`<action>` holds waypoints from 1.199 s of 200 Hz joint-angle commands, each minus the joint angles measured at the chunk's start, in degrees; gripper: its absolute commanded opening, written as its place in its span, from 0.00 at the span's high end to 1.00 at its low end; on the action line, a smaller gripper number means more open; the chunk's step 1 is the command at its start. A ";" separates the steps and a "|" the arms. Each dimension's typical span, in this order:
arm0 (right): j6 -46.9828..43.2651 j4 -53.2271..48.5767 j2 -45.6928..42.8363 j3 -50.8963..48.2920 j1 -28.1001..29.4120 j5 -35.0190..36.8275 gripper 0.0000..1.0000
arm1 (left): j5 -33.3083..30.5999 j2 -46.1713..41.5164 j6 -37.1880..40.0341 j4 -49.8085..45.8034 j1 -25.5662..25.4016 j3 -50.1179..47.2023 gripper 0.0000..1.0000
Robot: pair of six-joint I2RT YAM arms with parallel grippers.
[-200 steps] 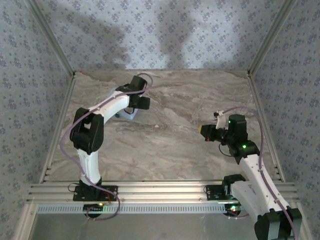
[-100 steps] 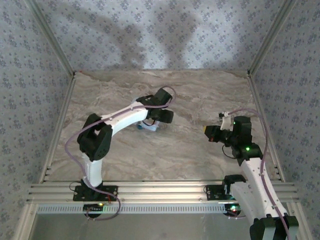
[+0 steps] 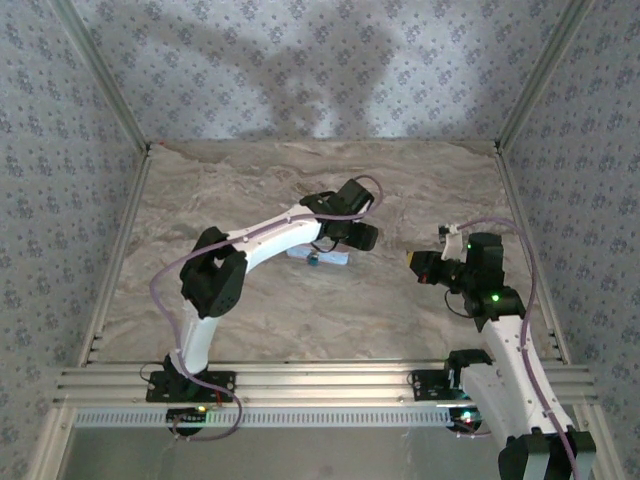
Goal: Unlock a padlock with a key
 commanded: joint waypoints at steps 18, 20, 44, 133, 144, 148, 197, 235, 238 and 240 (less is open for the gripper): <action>2.62 4.08 2.78 -1.35 0.20 -2.92 1.00 | 2.45 -8.53 2.06 -2.20 0.50 -4.26 0.21; 2.70 4.35 2.93 -1.38 0.30 -3.03 1.00 | 2.51 -8.98 2.06 -2.16 0.59 -4.56 0.21; 3.81 7.61 5.49 -1.27 2.52 -3.56 1.00 | 2.06 -15.29 1.65 -0.40 1.89 -10.54 0.20; 7.30 20.57 21.28 4.24 15.20 -0.15 1.00 | 10.79 -33.74 -7.41 21.42 10.72 -44.55 0.17; 7.20 20.76 22.40 4.96 15.94 0.48 1.00 | 13.10 -33.57 -8.27 24.66 12.98 -46.16 0.17; 7.21 20.85 22.63 5.05 16.09 0.54 1.00 | 13.80 -33.32 -8.55 25.54 13.64 -46.45 0.17; 7.44 20.47 22.58 4.39 16.68 1.66 1.00 | 18.08 -26.64 -6.61 29.73 16.57 -42.37 0.17; 7.55 20.75 22.64 4.30 16.65 1.60 1.00 | 18.87 -20.91 -5.07 30.13 17.52 -36.96 0.17; 7.56 20.83 22.71 4.23 16.61 1.57 1.00 | 18.94 -20.61 -4.94 30.06 17.54 -36.54 0.17; 7.56 20.91 22.70 4.32 16.66 1.56 1.00 | 18.96 -20.46 -4.85 30.01 17.59 -36.38 0.17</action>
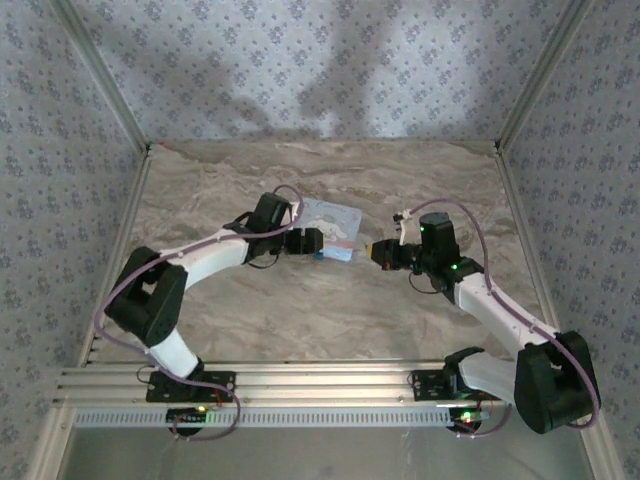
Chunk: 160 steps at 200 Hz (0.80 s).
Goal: Unlock a padlock with a key
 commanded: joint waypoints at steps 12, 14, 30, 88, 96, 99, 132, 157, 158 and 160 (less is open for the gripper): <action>0.55 1.34 0.30 0.99 0.37 0.17 1.00 | 1.72 2.52 2.01 2.63 0.84 4.70 0.17; 0.55 1.48 0.41 1.01 0.42 0.15 1.00 | 1.60 2.48 2.01 2.73 0.84 4.66 0.17; 0.82 2.42 1.73 1.48 0.44 -0.16 1.00 | 1.08 1.67 2.09 3.52 0.87 3.76 0.17; 3.71 9.38 12.16 6.85 0.46 -3.32 1.00 | 1.13 -3.78 1.57 10.55 -0.24 -7.56 0.17; 4.50 11.04 13.93 7.73 0.57 -3.84 1.00 | 1.29 -4.07 1.48 11.56 -0.63 -8.74 0.18; 4.81 11.61 14.62 8.04 0.61 -4.12 1.00 | 1.36 -4.14 1.48 11.92 -0.79 -9.22 0.18; 7.18 17.41 22.60 11.77 0.66 -6.00 1.00 | 1.69 -2.92 1.24 15.99 -2.18 -12.12 0.18; 6.63 17.92 28.07 15.94 0.68 -7.33 1.00 | 1.85 -1.41 1.21 18.38 -2.41 -12.12 0.18; 6.57 17.90 28.26 16.17 0.69 -7.37 1.00 | 1.81 -1.35 1.22 18.50 -2.49 -12.13 0.18; 6.53 17.86 28.63 16.49 0.64 -7.51 1.00 | 1.75 -1.23 1.22 18.63 -2.49 -12.05 0.18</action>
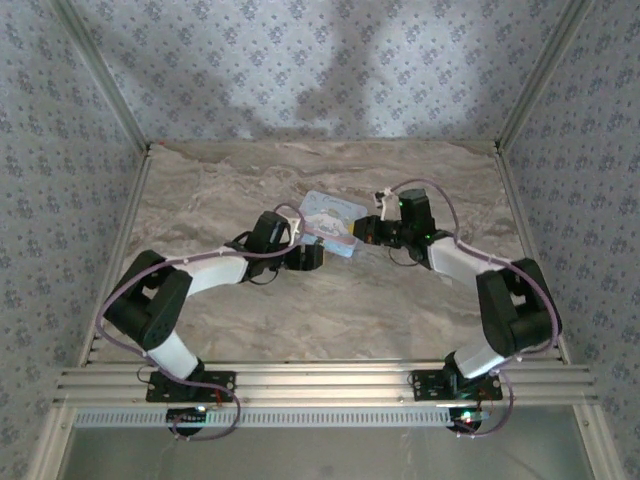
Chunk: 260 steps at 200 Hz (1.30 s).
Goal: Unlock a padlock with a key
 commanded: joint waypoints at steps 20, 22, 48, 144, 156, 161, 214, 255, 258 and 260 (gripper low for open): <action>0.86 3.18 7.39 6.96 0.18 -3.22 1.00 | 0.91 2.18 0.84 6.34 -0.46 0.77 0.18; 0.86 3.20 7.67 7.13 0.23 -3.30 1.00 | 0.85 2.31 0.92 6.41 -0.50 0.88 0.19; 0.60 3.03 10.95 8.41 0.06 -3.41 1.00 | 0.56 4.29 2.14 7.09 -0.83 2.26 0.19; -2.40 -1.63 13.02 5.93 0.25 -0.96 1.00 | -2.53 9.45 5.82 9.26 -1.85 5.56 0.23; -2.40 -1.63 13.03 5.48 0.24 -0.69 1.00 | -3.10 10.16 6.28 9.25 -1.95 6.00 0.24; -2.41 -1.63 13.01 5.39 0.33 -0.61 1.00 | -3.27 10.39 6.40 9.34 -1.96 6.17 0.24; -3.00 -2.32 12.53 5.42 0.57 -0.15 1.00 | -3.84 13.42 7.46 10.79 -3.17 7.62 0.30; -3.45 -3.03 12.23 5.60 0.75 0.18 1.00 | -4.41 14.63 6.52 11.65 -4.48 8.18 0.35; -3.45 -3.04 12.22 5.62 0.77 0.19 1.00 | -4.47 14.70 6.41 11.66 -4.55 8.14 0.36; -3.49 -3.04 12.22 5.61 0.79 0.19 1.00 | -4.58 14.72 6.31 11.61 -4.58 8.10 0.36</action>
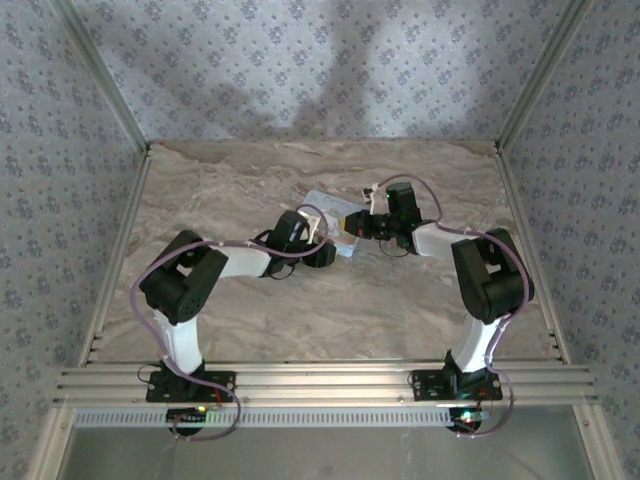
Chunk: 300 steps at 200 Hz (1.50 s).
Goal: Unlock a padlock with a key
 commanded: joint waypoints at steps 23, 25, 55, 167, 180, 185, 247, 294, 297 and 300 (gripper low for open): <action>-1.51 -4.70 -0.04 -1.23 0.72 1.85 1.00 | -0.61 1.17 -1.87 2.60 -1.36 1.19 0.41; -1.50 -4.72 0.02 -1.22 0.73 1.89 1.00 | -0.68 1.17 -2.07 2.65 -1.37 1.12 0.41; -1.59 -4.73 -0.04 -1.20 0.90 2.11 1.00 | -1.88 1.07 -4.59 3.45 -1.69 0.67 0.46; -1.73 -4.88 -0.42 -1.27 1.17 2.46 1.00 | -3.95 0.91 -9.20 2.78 -1.76 1.10 0.61; -1.68 -4.86 -0.44 -1.28 1.24 2.46 1.00 | -4.08 1.05 -9.36 2.60 -1.75 1.15 0.63; -1.68 -4.87 -0.44 -1.28 1.29 2.54 1.00 | -4.04 1.15 -9.44 2.64 -1.74 1.26 0.63; -1.92 -3.95 -1.94 -1.51 1.56 2.73 1.00 | -3.65 0.66 -10.91 2.32 -1.75 1.29 0.76; -3.52 -0.25 -7.24 -2.74 2.07 4.47 1.00 | 0.72 -0.93 -15.34 1.79 -1.78 1.54 0.77; -3.77 -0.10 -7.89 -2.90 2.15 4.73 1.00 | 0.97 -1.08 -15.75 1.68 -1.76 1.54 0.77; -4.09 -0.04 -8.52 -3.16 2.14 5.19 1.00 | 1.18 -1.30 -16.15 1.42 -1.75 1.54 0.77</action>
